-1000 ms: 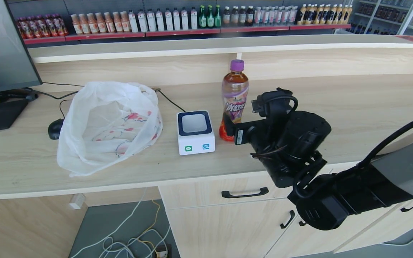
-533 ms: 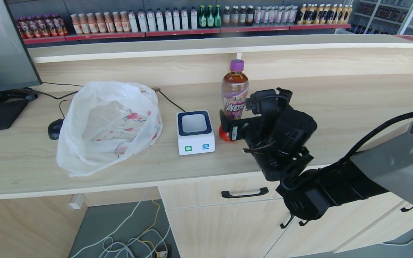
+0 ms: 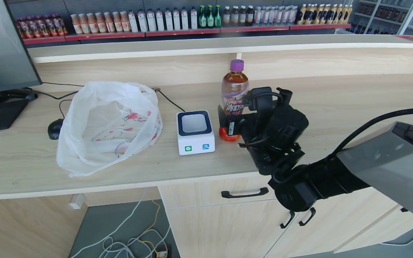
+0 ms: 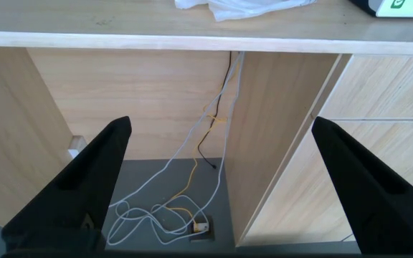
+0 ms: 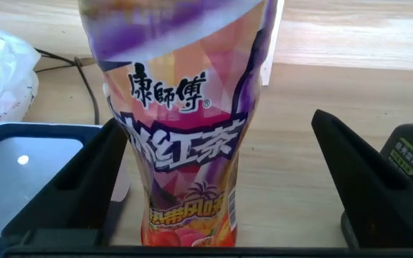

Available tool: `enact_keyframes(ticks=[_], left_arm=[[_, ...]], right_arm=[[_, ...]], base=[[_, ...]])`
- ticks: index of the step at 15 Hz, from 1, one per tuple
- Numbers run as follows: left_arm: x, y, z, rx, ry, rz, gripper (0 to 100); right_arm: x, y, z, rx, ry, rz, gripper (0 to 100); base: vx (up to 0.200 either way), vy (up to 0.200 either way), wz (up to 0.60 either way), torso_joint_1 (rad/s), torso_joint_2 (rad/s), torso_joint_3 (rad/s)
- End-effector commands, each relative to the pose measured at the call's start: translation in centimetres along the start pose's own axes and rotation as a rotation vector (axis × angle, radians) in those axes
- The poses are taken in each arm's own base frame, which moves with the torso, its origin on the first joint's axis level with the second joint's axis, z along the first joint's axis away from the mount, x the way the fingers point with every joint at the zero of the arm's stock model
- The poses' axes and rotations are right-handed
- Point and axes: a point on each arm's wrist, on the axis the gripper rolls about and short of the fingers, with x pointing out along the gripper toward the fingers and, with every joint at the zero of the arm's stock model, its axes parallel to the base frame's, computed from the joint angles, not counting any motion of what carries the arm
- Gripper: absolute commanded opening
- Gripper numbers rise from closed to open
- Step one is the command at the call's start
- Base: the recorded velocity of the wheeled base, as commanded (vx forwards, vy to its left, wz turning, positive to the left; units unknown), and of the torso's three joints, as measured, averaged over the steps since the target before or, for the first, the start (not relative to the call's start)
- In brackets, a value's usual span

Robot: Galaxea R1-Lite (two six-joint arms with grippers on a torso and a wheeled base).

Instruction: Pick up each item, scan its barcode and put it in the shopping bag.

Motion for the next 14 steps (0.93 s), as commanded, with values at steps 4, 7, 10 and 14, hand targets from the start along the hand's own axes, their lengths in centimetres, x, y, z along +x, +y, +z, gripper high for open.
enact_keyframes(ticks=[4, 7, 10, 14], left_arm=[[0.0, 0.0, 0.0, 0.0, 0.0, -0.001, 100], [0.0, 0.0, 0.0, 0.0, 0.0, -0.001, 100], [0.0, 0.0, 0.0, 0.0, 0.0, -0.001, 100], [0.0, 0.0, 0.0, 0.0, 0.0, -0.001, 100]], right_arm=[[1.6, 0.1, -0.5, 0.006, -0.026, -0.02, 100], [1.8, 0.1, -0.3, 0.005, -0.025, -0.02, 100], [2.2, 0.2, -0.6, 0.004, -0.021, -0.019, 100], [3.0, 0.6, -0.5, 0.009, -0.032, -0.021, 100]], base=[[0.0, 0.0, 0.0, 0.0, 0.0, 0.0], [0.0, 0.0, 0.0, 0.0, 0.0, 0.0], [0.0, 0.0, 0.0, 0.0, 0.0, 0.0], [0.0, 0.0, 0.0, 0.0, 0.0, 0.0]])
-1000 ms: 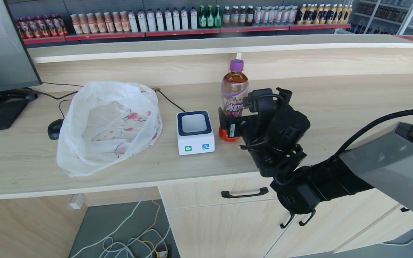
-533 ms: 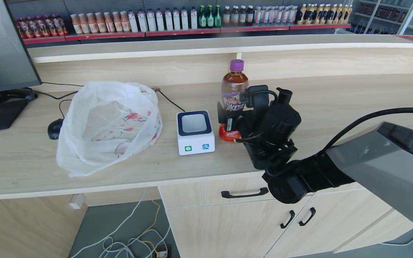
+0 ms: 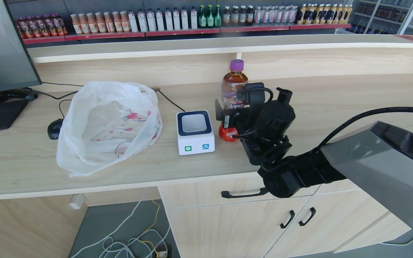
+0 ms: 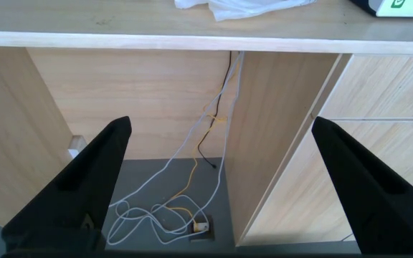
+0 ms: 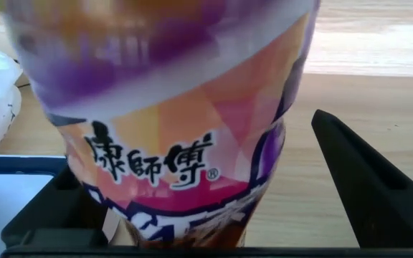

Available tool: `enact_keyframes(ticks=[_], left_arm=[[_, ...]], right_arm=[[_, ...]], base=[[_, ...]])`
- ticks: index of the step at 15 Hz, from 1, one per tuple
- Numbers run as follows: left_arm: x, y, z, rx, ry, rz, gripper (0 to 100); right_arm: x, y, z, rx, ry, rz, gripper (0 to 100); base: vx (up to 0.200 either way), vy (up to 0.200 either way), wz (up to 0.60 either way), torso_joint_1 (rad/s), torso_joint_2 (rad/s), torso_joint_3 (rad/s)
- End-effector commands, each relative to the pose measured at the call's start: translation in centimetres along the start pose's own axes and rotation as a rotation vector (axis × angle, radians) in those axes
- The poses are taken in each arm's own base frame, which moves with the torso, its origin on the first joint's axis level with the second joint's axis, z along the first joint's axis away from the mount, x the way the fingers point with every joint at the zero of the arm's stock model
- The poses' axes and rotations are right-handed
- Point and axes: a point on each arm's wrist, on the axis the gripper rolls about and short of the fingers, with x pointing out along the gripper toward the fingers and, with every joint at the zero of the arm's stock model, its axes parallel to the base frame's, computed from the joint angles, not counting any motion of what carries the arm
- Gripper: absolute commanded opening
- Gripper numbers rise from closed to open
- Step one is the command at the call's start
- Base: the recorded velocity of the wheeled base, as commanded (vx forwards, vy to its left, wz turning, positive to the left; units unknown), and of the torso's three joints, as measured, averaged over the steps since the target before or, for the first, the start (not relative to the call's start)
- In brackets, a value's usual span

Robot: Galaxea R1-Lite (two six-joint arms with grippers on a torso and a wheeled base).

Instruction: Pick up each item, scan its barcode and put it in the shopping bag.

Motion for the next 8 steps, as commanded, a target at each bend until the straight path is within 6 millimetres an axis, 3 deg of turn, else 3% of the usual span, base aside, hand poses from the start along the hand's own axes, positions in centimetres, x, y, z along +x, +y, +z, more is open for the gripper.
enact_keyframes(ticks=[1, 8], left_arm=[[0.0, 0.0, 0.0, 0.0, -0.001, -0.002, 100], [0.0, 0.0, 0.0, 0.0, -0.001, -0.002, 100]], right_arm=[[0.23, 0.15, 0.03, 0.004, -0.009, -0.001, 100], [0.27, 0.17, 0.02, 0.004, -0.008, -0.002, 100]], base=[[0.0, 0.0, 0.0, 0.0, 0.0, 0.0], [0.0, 0.0, 0.0, 0.0, 0.0, 0.0]])
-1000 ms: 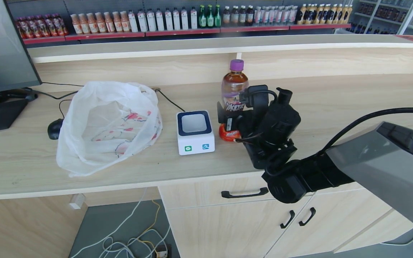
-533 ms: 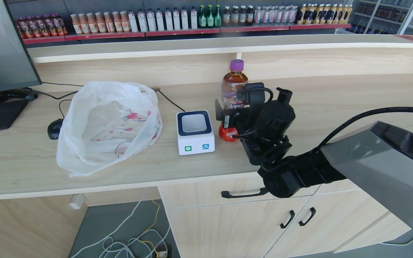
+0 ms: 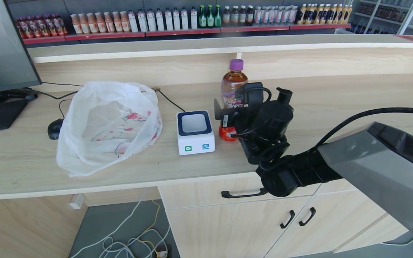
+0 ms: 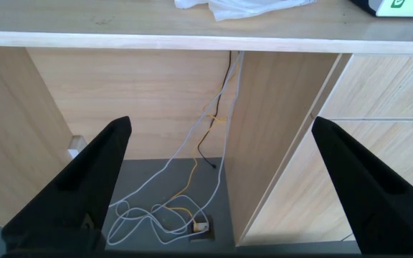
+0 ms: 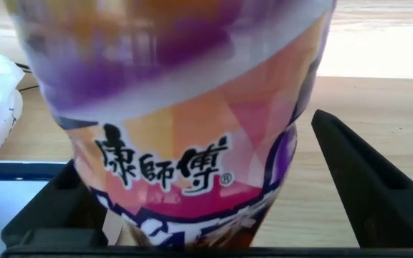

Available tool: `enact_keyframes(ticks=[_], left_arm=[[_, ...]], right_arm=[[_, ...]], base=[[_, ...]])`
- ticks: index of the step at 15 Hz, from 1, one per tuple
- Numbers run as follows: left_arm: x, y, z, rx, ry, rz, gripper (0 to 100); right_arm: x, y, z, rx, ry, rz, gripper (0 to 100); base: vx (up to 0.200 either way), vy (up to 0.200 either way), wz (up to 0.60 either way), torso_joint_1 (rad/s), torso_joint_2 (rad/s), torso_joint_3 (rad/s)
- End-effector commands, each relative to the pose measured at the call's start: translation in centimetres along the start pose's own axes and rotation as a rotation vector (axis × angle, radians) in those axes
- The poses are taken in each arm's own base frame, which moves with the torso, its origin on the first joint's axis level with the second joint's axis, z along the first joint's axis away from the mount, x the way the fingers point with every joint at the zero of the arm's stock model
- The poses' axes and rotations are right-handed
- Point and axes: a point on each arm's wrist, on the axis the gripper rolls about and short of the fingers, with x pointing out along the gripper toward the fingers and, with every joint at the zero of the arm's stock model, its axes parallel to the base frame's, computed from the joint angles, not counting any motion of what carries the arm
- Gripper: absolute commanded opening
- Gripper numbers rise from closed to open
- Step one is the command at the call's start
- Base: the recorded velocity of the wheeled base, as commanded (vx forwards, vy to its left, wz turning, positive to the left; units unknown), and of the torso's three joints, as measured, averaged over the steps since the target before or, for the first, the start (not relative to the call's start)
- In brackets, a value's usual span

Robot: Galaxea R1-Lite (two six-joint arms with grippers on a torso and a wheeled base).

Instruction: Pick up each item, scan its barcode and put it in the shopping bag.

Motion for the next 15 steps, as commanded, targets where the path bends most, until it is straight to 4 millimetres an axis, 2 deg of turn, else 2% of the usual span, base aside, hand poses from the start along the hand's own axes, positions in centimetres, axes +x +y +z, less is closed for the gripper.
enact_keyframes(ticks=[1, 3, 4, 15], left_arm=[[0.0, 0.0, 0.0, 0.0, -0.001, 0.0, 100], [0.0, 0.0, 0.0, 0.0, -0.001, 0.001, 100], [0.0, 0.0, 0.0, 0.0, -0.001, 0.001, 100], [0.0, 0.0, 0.0, 0.0, -0.001, 0.001, 100]], right_arm=[[0.0, 0.0, 0.1, 0.0, -0.002, -0.001, 100], [0.0, 0.0, 0.2, 0.002, -0.004, -0.003, 100], [0.0, -0.1, 0.4, 0.003, -0.008, -0.004, 0], [0.0, -0.6, 3.0, 0.032, -0.069, -0.014, 0]], base=[[0.0, 0.0, 0.0, 0.0, 0.0, 0.0], [0.0, 0.0, 0.0, 0.0, 0.0, 0.0], [0.0, 0.0, 0.0, 0.0, 0.0, 0.0], [0.0, 0.0, 0.0, 0.0, 0.0, 0.0]])
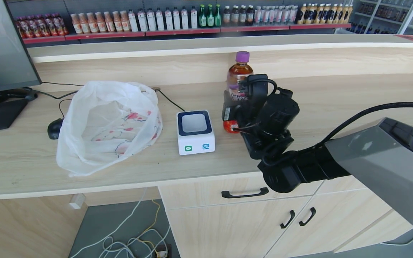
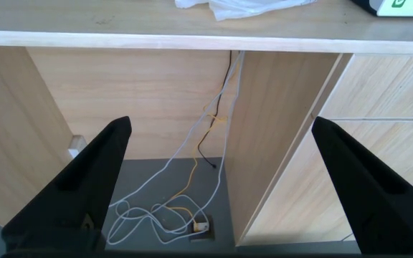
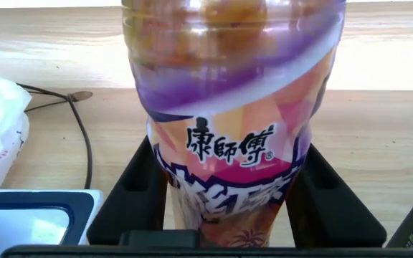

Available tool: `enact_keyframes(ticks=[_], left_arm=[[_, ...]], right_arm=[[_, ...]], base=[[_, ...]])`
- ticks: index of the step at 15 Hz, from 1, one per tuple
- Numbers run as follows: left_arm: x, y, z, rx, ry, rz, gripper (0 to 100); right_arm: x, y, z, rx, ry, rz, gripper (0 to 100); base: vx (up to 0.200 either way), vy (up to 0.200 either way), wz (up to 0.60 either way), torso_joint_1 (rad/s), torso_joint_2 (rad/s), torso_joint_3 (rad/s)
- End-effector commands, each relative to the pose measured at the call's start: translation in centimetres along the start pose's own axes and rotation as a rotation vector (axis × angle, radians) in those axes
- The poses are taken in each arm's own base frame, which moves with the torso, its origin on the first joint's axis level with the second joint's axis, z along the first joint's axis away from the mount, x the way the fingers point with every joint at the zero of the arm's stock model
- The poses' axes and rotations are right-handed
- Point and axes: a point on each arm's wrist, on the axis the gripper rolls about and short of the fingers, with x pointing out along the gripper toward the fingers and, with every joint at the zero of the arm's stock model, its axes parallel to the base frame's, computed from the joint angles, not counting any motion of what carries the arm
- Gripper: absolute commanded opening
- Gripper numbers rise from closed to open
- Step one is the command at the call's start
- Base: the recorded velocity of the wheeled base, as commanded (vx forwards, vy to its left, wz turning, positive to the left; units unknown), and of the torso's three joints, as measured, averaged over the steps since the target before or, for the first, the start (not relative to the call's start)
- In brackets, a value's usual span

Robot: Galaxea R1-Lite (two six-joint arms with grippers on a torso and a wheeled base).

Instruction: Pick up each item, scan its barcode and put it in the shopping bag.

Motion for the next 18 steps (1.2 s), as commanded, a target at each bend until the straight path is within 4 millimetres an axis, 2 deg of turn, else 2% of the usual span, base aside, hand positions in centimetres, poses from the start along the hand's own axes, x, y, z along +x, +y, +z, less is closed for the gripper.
enact_keyframes(ticks=[1, 5, 7, 11, 12, 14, 18], left_arm=[[0.0, 0.0, 0.0, 0.0, -0.001, 0.001, 100], [0.0, 0.0, 0.0, 0.0, -0.001, 0.001, 100], [0.0, 0.0, 0.0, 0.0, -0.001, 0.001, 100], [0.0, 0.0, 0.0, 0.0, -0.001, 0.0, 100], [0.0, 0.0, 0.0, 0.0, -0.001, 0.001, 100], [0.0, 0.0, 0.0, 0.0, -0.001, 0.001, 100], [0.0, 0.0, 0.0, 0.0, -0.001, 0.001, 100]], right_arm=[[0.0, -0.3, 1.0, 0.008, -0.019, -0.005, 0], [-0.2, -0.5, 2.1, 0.02, -0.044, -0.013, 0], [-1.0, -0.9, 2.9, 0.02, -0.055, -0.014, 0], [-3.8, -1.6, 4.4, -0.001, -0.073, -0.001, 0], [-5.5, -1.5, 5.3, -0.015, -0.055, 0.017, 0], [-7.1, -0.7, 6.5, 0.003, -0.062, 0.017, 0], [-11.4, -0.9, 6.5, -0.008, -0.031, 0.045, 0]], base=[[0.0, 0.0, 0.0, 0.0, 0.0, 0.0], [0.0, 0.0, 0.0, 0.0, 0.0, 0.0], [0.0, 0.0, 0.0, 0.0, 0.0, 0.0], [0.0, 0.0, 0.0, 0.0, 0.0, 0.0], [0.0, 0.0, 0.0, 0.0, 0.0, 0.0], [0.0, 0.0, 0.0, 0.0, 0.0, 0.0], [0.0, 0.0, 0.0, 0.0, 0.0, 0.0]])
